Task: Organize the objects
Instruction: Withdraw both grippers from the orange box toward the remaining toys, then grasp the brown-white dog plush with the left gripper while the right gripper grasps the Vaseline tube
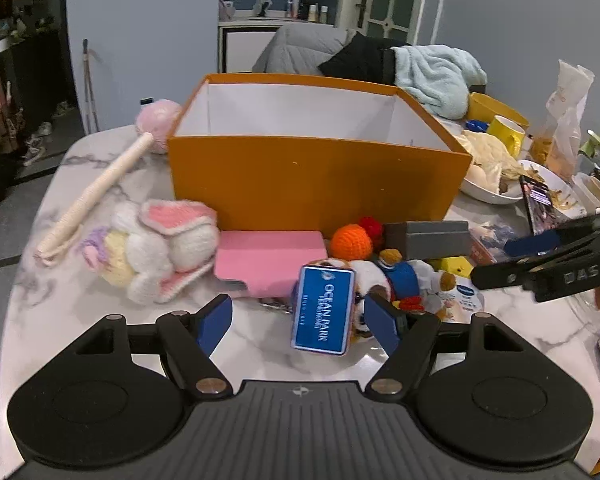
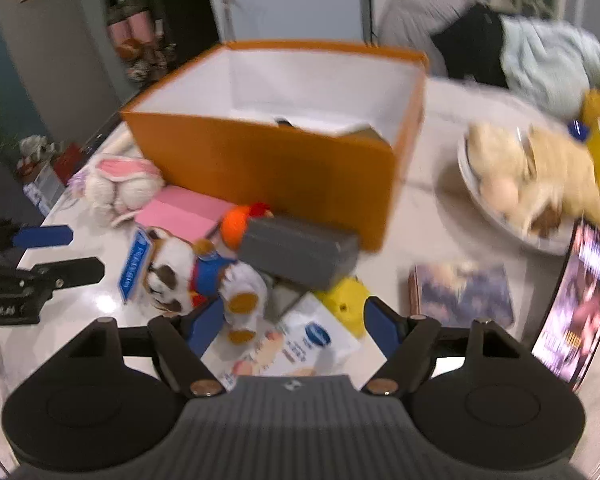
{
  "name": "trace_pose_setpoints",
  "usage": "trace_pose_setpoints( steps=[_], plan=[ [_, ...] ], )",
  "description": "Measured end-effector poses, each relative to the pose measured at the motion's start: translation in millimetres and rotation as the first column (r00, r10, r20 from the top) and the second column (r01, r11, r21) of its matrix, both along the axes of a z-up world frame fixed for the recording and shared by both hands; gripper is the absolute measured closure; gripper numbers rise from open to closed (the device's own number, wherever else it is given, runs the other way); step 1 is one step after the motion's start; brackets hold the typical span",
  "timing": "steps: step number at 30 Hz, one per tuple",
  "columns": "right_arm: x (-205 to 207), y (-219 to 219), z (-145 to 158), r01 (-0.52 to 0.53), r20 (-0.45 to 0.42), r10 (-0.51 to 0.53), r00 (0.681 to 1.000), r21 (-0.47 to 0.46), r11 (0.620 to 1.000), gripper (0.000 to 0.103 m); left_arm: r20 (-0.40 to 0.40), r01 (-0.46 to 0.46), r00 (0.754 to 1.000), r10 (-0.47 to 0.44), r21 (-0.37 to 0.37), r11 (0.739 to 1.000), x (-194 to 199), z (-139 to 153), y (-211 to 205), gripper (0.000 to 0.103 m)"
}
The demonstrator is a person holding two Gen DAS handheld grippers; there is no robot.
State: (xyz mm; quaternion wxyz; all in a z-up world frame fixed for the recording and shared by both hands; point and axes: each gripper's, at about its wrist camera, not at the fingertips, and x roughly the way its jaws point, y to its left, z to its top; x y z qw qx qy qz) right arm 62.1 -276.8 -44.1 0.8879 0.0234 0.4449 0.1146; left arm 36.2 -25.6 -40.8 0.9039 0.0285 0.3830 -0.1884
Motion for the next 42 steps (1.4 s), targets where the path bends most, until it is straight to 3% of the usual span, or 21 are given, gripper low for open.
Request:
trace_pose_setpoints(
  steps=[3, 12, 18, 23, 29, 32, 36, 39, 42],
  plan=[
    [4.3, -1.9, -16.7, 0.036, -0.077, -0.033, 0.996, 0.032, 0.999, 0.025, 0.009, 0.010, 1.000, -0.010, 0.000, 1.000, 2.2, -2.1, -7.6, 0.017],
    [3.1, 1.6, -35.3, 0.049, -0.148, -0.045, 0.988, 0.024, 0.999, 0.025, -0.015, 0.010, 1.000, -0.009, 0.021, 1.000, 17.7, -17.4, -29.1, 0.017],
    [5.4, -1.3, -50.2, 0.080, -0.207, -0.065, 0.976, 0.068, 0.994, 0.025, 0.032, 0.058, 0.998, -0.057, -0.025, 0.998, 22.6, -19.3, -37.4, 0.017],
    [5.4, 5.6, -52.3, 0.047, -0.191, -0.038, 0.981, 0.046, 0.998, 0.025, 0.118, 0.204, 0.972, -0.205, 0.022, 0.979, 16.0, -17.5, -52.8, 0.016],
    [2.6, 17.4, -54.2, -0.039, -0.180, 0.034, 0.983, -0.024, 0.999, 0.025, 0.127, 0.304, 0.936, -0.328, 0.176, 0.936, 7.3, -31.3, -70.2, 0.014],
    [0.0, 21.8, -54.8, -0.077, -0.179, 0.067, 0.982, -0.047, 0.996, 0.025, 0.082, 0.345, 0.926, -0.367, 0.208, 0.915, 9.8, -32.1, -71.7, 0.013],
    [1.6, 19.0, -54.7, -0.098, -0.199, 0.086, 0.976, -0.054, 0.994, 0.025, -0.011, 0.349, 0.936, -0.353, 0.184, 0.919, 13.6, -31.6, -66.2, 0.012],
    [3.9, 16.4, -55.8, -0.116, -0.211, 0.093, 0.973, -0.097, 0.988, 0.026, -0.134, 0.347, 0.935, -0.327, 0.168, 0.923, 15.5, -34.3, -62.1, 0.012],
    [4.5, 13.0, -59.0, -0.141, -0.209, 0.102, 0.973, -0.180, 0.974, 0.027, -0.270, 0.341, 0.915, -0.299, 0.122, 0.932, 17.6, -44.6, -57.1, 0.017]
  ],
)
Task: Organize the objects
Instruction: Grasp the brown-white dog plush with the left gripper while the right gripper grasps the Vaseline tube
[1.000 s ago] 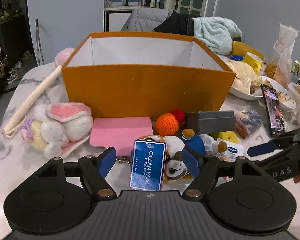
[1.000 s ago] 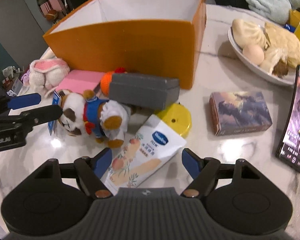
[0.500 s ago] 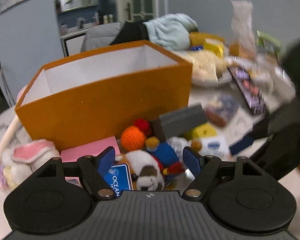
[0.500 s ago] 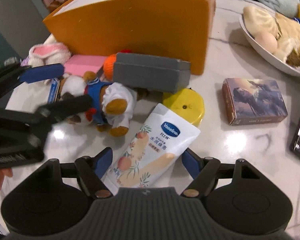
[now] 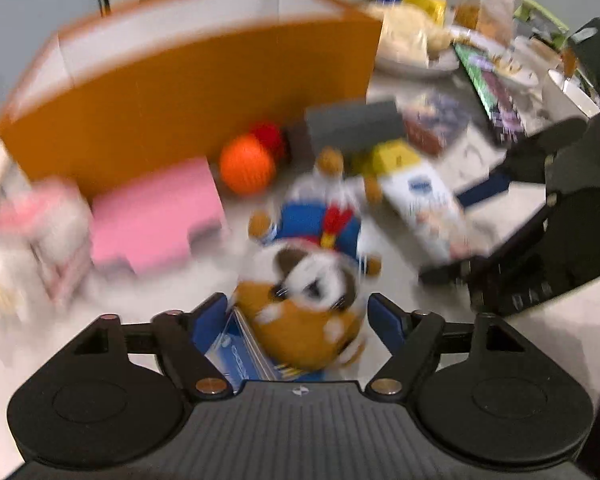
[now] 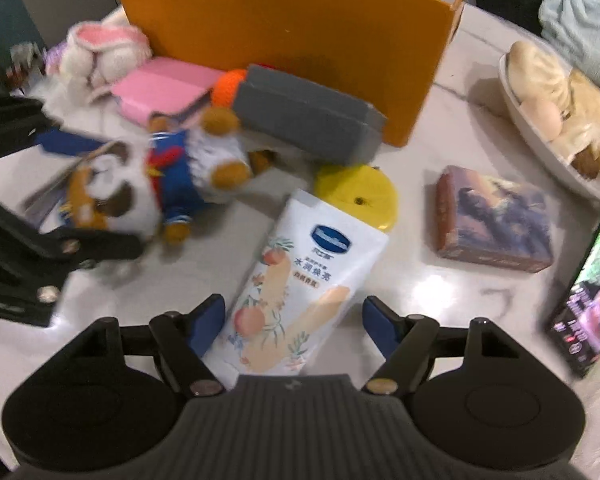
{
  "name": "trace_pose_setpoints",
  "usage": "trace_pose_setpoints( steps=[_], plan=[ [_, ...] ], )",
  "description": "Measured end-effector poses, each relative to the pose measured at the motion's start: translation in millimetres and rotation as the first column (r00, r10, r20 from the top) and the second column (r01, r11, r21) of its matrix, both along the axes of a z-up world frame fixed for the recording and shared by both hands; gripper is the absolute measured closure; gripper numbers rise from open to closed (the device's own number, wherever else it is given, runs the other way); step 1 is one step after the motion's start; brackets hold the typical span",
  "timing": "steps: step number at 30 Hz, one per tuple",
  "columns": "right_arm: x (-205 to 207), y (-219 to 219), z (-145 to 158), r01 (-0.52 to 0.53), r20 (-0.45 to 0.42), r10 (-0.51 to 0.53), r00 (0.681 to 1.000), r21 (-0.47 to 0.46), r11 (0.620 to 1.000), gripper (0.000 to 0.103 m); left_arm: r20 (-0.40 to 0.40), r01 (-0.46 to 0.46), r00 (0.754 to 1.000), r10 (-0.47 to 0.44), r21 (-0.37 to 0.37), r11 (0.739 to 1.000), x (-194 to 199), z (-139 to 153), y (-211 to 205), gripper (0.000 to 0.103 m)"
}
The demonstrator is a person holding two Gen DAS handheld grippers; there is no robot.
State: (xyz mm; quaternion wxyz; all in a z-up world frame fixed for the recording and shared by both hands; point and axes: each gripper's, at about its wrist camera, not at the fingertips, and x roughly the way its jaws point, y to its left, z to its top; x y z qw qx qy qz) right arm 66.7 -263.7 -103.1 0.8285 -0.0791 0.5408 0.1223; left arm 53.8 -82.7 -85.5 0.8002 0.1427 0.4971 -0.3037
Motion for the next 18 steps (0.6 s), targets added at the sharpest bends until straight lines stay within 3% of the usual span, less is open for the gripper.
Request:
trace_pose_setpoints(
  steps=[1, 4, 7, 11, 16, 18],
  plan=[
    [-0.4, -1.6, -0.8, -0.003, -0.001, 0.003, 1.000, -0.011, 1.000, 0.027, -0.015, -0.012, 1.000, 0.012, -0.018, 1.000, -0.6, -1.9, 2.3, 0.018],
    [-0.5, -4.7, 0.7, -0.010, -0.005, 0.009, 1.000, -0.004, 1.000, 0.031, 0.046, -0.036, 0.998, 0.037, -0.031, 0.999, -6.6, -1.0, 3.3, 0.016],
    [-4.6, -2.2, 4.2, -0.028, -0.010, 0.028, 1.000, -0.019, 0.999, 0.033, 0.119, -0.021, 0.993, 0.025, -0.029, 0.999, -12.1, 1.0, -0.9, 0.016],
    [-6.0, 4.1, 5.9, -0.058, -0.014, 0.057, 0.998, -0.052, 0.997, 0.033, 0.160, 0.001, 0.987, 0.003, -0.024, 1.000, -11.6, 4.3, -4.5, 0.016],
    [-9.0, 4.6, 3.6, -0.074, -0.031, 0.072, 0.997, -0.058, 0.996, 0.034, 0.112, -0.009, 0.994, 0.012, -0.029, 1.000, -4.4, -1.2, -4.2, 0.020],
    [-8.9, 3.6, 5.4, -0.084, -0.036, 0.082, 0.996, -0.050, 0.995, 0.044, 0.099, -0.020, 0.995, 0.024, -0.047, 0.999, -3.7, -0.8, -2.3, 0.026]
  ],
)
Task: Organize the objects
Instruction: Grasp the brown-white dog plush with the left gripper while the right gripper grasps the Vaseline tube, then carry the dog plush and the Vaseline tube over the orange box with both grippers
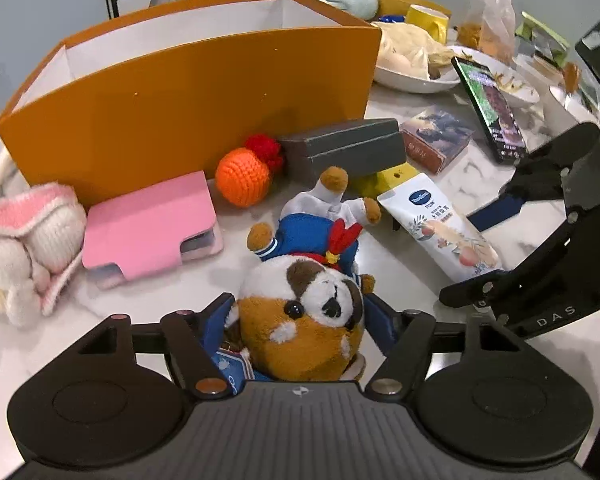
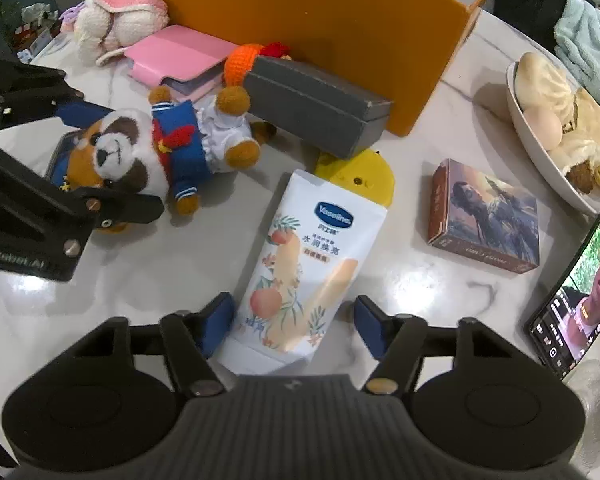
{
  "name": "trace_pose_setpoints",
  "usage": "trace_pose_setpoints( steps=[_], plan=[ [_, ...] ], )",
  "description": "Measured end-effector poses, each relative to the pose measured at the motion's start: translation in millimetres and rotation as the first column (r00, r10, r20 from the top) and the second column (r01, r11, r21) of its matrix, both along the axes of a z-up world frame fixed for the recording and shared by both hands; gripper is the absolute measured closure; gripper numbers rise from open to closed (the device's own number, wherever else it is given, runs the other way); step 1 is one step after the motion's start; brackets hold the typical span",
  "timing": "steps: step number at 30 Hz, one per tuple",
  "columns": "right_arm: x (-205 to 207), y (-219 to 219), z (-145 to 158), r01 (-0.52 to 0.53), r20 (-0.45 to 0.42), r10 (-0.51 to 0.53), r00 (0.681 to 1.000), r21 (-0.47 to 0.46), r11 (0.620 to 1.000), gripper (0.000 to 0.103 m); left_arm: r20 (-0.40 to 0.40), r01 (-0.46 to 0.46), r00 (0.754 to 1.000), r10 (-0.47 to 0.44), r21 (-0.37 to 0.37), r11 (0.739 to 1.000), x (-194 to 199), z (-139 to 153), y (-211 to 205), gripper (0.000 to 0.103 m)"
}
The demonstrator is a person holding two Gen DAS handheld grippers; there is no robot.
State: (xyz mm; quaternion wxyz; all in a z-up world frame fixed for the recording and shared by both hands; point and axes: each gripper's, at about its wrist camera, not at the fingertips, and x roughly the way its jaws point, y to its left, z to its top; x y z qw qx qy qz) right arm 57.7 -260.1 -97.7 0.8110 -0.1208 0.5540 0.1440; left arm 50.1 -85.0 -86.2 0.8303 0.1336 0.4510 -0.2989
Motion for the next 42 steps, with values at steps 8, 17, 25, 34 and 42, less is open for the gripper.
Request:
trace_pose_setpoints(
  steps=[8, 17, 25, 34, 42],
  plan=[
    [-5.4, -0.7, 7.3, -0.039, -0.006, 0.039, 0.999, 0.010, 0.999, 0.050, -0.020, 0.024, 1.000, -0.024, -0.014, 1.000, -4.4, 6.1, 3.4, 0.033],
    [-13.0, -2.8, 30.1, -0.045, 0.029, 0.043, 0.999, 0.057, 0.997, 0.052, -0.024, 0.030, 0.999, -0.032, -0.077, 0.997, -15.6, 25.9, 24.5, 0.034],
    [-13.3, -1.2, 56.6, -0.046, 0.086, 0.037, 0.996, 0.105, 0.993, 0.052, -0.002, 0.011, 1.000, -0.011, -0.111, 0.994, -22.7, 42.4, 40.1, 0.034],
    [-2.1, 9.7, 102.1, -0.057, 0.202, 0.029, 0.979, 0.134, 0.989, 0.052, 0.066, -0.050, 0.996, 0.064, -0.201, 0.978, -10.4, 78.4, 56.5, 0.034],
    [30.9, 18.1, 150.1, -0.063, 0.304, 0.008, 0.953, 0.171, 0.983, 0.052, 0.157, -0.110, 0.975, 0.155, -0.264, 0.958, 26.9, 117.0, 57.1, 0.034]
  ],
)
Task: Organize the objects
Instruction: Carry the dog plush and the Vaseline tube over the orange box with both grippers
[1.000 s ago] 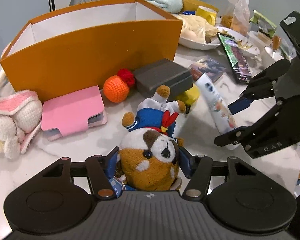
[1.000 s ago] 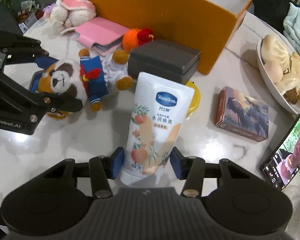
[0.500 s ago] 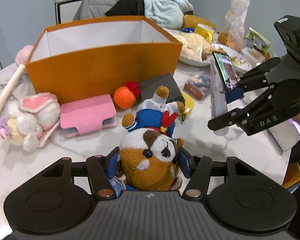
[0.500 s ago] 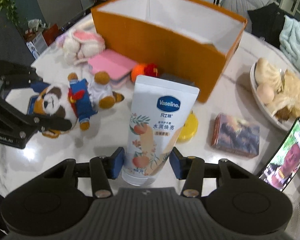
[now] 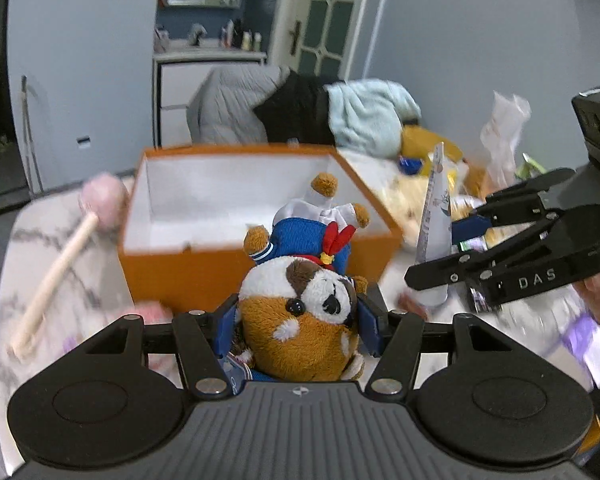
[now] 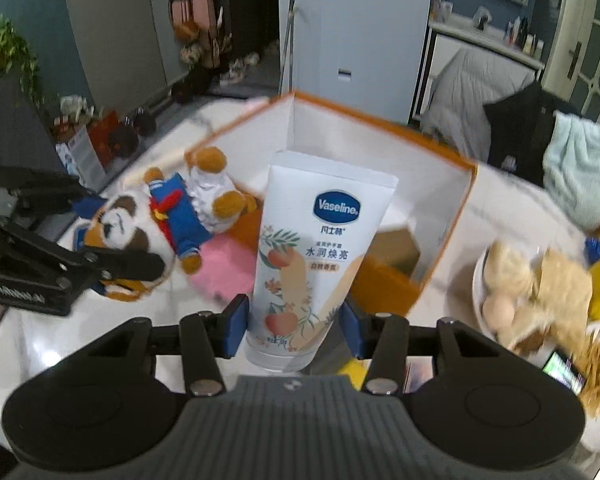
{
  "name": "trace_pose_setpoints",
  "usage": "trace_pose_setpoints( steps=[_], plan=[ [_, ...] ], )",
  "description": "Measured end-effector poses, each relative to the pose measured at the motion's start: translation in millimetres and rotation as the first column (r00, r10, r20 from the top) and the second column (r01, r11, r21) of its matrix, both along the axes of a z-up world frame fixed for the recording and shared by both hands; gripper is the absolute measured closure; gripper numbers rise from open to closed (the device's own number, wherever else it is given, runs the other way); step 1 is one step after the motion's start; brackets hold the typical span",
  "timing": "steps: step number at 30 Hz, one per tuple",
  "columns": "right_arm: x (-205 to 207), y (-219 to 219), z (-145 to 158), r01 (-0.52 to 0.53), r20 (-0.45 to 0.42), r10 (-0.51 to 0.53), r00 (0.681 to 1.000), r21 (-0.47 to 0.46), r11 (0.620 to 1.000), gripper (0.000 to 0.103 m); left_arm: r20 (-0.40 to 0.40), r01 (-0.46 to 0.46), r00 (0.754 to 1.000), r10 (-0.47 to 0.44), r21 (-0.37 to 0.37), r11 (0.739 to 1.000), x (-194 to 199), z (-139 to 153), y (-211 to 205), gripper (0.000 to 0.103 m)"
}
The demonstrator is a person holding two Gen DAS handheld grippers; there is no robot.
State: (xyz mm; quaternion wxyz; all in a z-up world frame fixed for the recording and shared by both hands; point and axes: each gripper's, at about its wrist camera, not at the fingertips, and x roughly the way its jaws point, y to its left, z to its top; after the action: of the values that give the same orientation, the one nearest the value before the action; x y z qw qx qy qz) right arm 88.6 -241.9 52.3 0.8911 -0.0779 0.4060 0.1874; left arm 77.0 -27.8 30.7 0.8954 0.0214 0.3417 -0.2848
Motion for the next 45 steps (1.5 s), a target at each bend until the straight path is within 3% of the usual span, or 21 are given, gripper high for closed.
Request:
trace_pose_setpoints(
  steps=[5, 11, 21, 26, 30, 38, 45],
  plan=[
    [34.7, 7.2, 21.8, 0.025, 0.049, -0.026, 0.998, 0.017, 1.000, 0.052, 0.038, -0.070, 0.997, 0.072, -0.034, 0.997, 36.7, 18.4, -7.1, 0.034],
    [84.6, 8.8, 30.9, 0.075, 0.062, -0.080, 0.995, 0.079, 0.994, 0.052, 0.077, -0.152, 0.985, 0.152, -0.009, 0.988, 83.7, 23.8, -15.5, 0.034],
    [150.1, 1.9, -10.5, 0.152, -0.003, -0.153, 0.988, 0.122, 0.981, 0.052, 0.092, -0.201, 0.977, 0.195, 0.069, 0.977, 129.5, 2.8, -30.6, 0.034],
    [162.8, -3.6, -37.1, 0.184, -0.031, -0.181, 0.983, 0.132, 0.974, 0.052, 0.139, -0.259, 0.957, 0.255, 0.009, 0.966, 139.4, 2.1, -20.8, 0.034],
    [174.0, -4.4, -55.0, 0.191, -0.057, -0.185, 0.981, 0.106, 0.976, 0.052, 0.101, -0.254, 0.965, 0.243, 0.109, 0.961, 153.4, -14.1, -27.5, 0.034],
    [186.7, 1.2, -81.1, 0.180, -0.097, -0.173, 0.980, 0.078, 0.981, 0.052, 0.018, -0.244, 0.969, 0.247, 0.226, 0.943, 166.1, -52.2, -37.0, 0.034],
    [188.8, 6.6, -89.8, 0.166, -0.103, -0.161, 0.982, 0.049, 0.985, 0.051, 0.017, -0.245, 0.968, 0.249, 0.264, 0.933, 171.1, -65.2, -40.8, 0.033]
  ],
)
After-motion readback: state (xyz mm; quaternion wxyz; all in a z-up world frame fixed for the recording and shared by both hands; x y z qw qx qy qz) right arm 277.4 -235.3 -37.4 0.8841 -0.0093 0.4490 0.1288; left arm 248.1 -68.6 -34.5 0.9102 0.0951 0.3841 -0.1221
